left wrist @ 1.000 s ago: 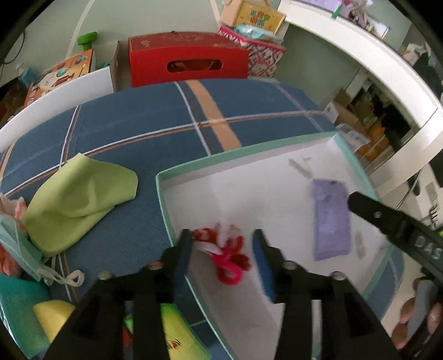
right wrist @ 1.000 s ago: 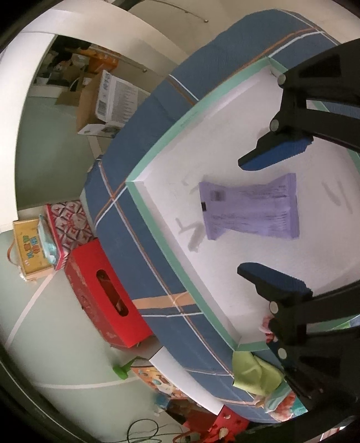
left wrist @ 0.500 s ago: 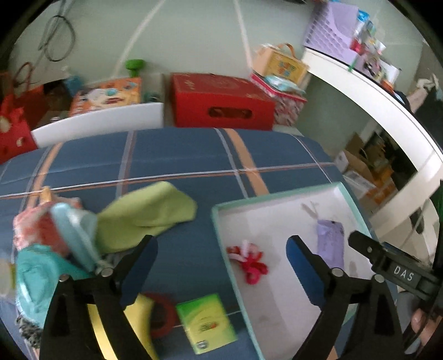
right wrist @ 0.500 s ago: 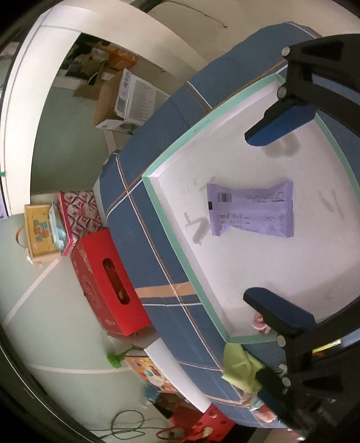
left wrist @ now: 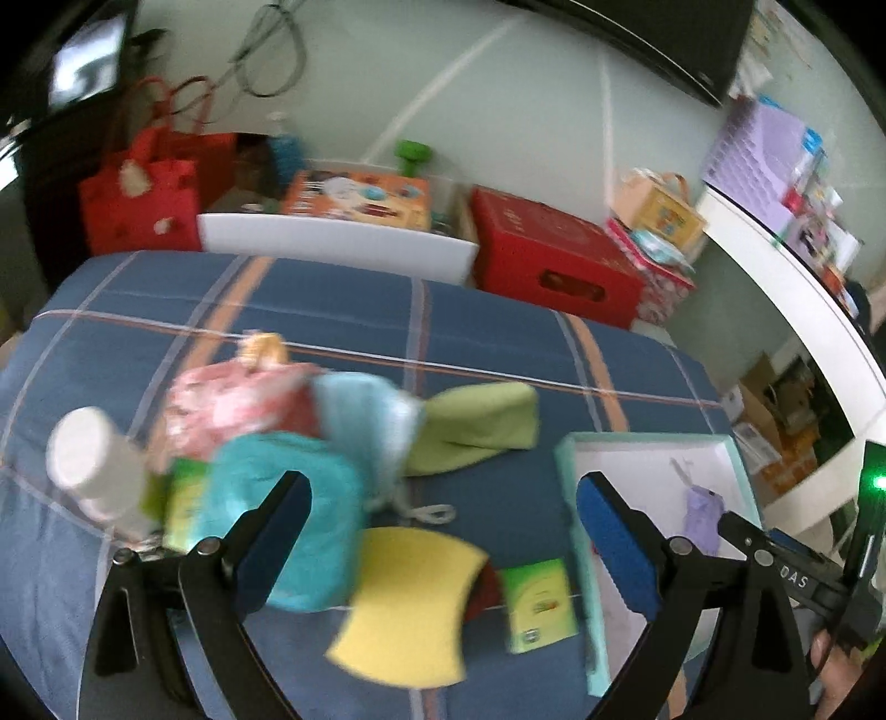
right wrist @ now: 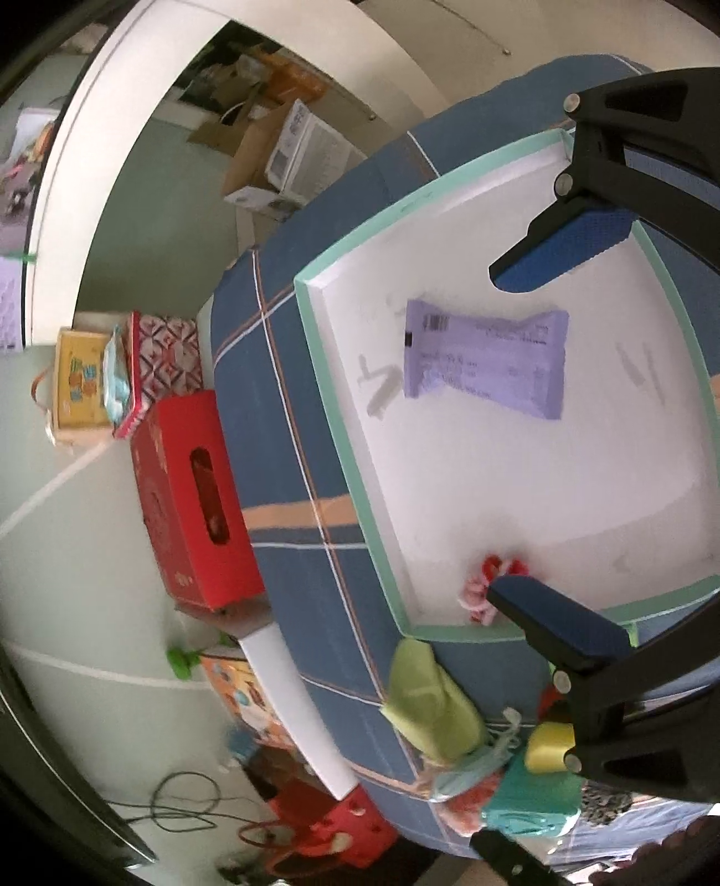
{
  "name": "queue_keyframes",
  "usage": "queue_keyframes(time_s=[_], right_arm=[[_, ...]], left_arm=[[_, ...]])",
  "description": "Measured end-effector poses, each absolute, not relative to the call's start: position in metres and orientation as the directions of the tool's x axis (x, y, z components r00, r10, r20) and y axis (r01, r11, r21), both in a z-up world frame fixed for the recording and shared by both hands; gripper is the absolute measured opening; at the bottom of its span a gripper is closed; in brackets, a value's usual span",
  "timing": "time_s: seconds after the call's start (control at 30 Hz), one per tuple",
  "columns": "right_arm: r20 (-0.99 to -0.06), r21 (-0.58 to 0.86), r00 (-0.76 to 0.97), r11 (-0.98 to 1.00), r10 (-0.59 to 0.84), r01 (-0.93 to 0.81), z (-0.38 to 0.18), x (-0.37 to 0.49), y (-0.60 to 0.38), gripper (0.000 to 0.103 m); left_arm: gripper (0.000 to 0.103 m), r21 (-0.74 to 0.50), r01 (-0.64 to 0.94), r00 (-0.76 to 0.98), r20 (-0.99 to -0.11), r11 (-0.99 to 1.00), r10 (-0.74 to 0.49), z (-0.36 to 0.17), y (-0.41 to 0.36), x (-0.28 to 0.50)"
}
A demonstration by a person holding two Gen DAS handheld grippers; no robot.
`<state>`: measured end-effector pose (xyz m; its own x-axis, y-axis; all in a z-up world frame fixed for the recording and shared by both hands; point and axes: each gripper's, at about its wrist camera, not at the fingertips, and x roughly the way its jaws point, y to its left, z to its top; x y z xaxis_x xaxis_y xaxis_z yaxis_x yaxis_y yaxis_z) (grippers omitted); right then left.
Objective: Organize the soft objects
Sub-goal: 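Move the left tool toward the leopard scrunchie and right tool toward tissue pack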
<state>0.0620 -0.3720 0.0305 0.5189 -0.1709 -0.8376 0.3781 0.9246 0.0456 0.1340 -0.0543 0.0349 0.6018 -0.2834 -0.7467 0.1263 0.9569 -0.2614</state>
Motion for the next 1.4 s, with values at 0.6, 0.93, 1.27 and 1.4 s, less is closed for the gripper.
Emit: queue_keyframes(time_s=[0.6, 0.93, 1.27, 1.4], right_arm=[[-0.826, 0.035, 0.563, 0.994, -0.028, 0.099, 0.024, 0.067, -0.259, 0.103], [-0.886, 0.050, 0.461, 0.999, 0.037, 0.016, -0.017, 0.065, -0.229, 0.102], [-0.908, 0.056, 0.416, 0.998, 0.059, -0.018, -0.031, 0.070, -0.221, 0.086], [-0.916, 0.031, 0.400, 0.999, 0.038, -0.024, -0.037, 0.072, -0.217, 0.083]], left_arm=[[0.097, -0.187, -0.163, 0.579, -0.813, 0.969, -0.059, 0.016, 0.053, 0.100], [0.096, -0.177, -0.236, 0.415, -0.907, 0.956, -0.065, -0.033, 0.074, 0.099], [0.096, -0.188, -0.275, 0.364, -0.928, 0.943, -0.079, -0.054, 0.085, 0.104], [0.096, -0.192, -0.299, 0.352, -0.933, 0.935, -0.079, -0.060, 0.091, 0.105]])
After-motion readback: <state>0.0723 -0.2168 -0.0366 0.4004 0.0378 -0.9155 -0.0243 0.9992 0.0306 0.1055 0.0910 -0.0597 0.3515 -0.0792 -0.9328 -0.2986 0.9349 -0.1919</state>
